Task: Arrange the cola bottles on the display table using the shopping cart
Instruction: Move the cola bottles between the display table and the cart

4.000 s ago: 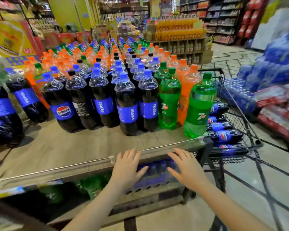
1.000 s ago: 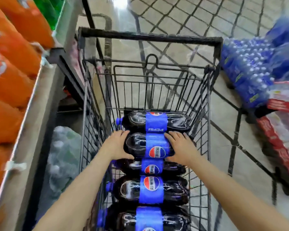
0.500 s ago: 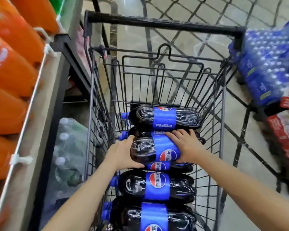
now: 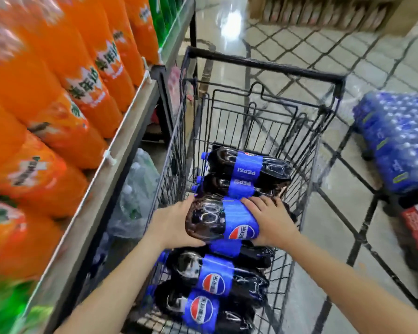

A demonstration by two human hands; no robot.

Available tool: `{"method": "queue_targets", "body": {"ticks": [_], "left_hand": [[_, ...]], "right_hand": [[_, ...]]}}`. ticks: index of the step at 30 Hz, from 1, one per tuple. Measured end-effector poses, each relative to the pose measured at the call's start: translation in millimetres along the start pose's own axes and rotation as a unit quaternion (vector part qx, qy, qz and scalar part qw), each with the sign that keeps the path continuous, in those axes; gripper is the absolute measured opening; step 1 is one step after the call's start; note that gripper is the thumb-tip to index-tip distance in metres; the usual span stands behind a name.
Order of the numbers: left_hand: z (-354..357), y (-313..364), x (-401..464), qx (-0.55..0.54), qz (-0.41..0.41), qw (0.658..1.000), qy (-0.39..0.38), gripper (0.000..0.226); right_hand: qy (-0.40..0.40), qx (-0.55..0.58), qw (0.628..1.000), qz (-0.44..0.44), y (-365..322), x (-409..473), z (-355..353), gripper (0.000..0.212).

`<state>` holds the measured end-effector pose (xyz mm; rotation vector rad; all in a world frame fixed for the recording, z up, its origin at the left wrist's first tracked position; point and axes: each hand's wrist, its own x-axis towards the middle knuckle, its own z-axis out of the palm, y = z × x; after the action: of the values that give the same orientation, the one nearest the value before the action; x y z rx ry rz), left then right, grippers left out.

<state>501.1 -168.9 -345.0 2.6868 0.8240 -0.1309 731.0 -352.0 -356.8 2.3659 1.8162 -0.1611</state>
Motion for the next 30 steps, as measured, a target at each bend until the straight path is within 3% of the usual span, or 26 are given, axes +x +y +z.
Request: {"method": "queue_targets", "body": {"ticks": [4,7,11,16,19,30], "left_hand": [[-26,16,-72,0.018,0.002,0.999,0.038,0.117],[-38,27,-126,0.026,0.024,0.997,0.067,0.096],[-35,35,-193,0.062,0.024,0.993,0.097,0.110],[-21,41,-267,0.045,0.009,0.993,0.106,0.099],[-13,38,-306,0.061,-0.017,0.993,0.104,0.105],[-8,-43,-441,0.045,-0.030,0.992,0.110,0.112]], "right_hand": [[0.053,0.003,0.998,-0.022,-35,-54,-26,0.114],[0.077,0.014,0.997,-0.029,-60,-95,-38,0.110],[0.100,0.031,0.994,-0.043,-94,-147,-39,0.108],[0.103,0.043,0.991,-0.077,-132,-199,-39,0.107],[0.086,0.054,0.990,-0.096,-157,-217,-38,0.105],[0.098,0.090,0.982,-0.135,-299,-245,-43,0.098]]}}
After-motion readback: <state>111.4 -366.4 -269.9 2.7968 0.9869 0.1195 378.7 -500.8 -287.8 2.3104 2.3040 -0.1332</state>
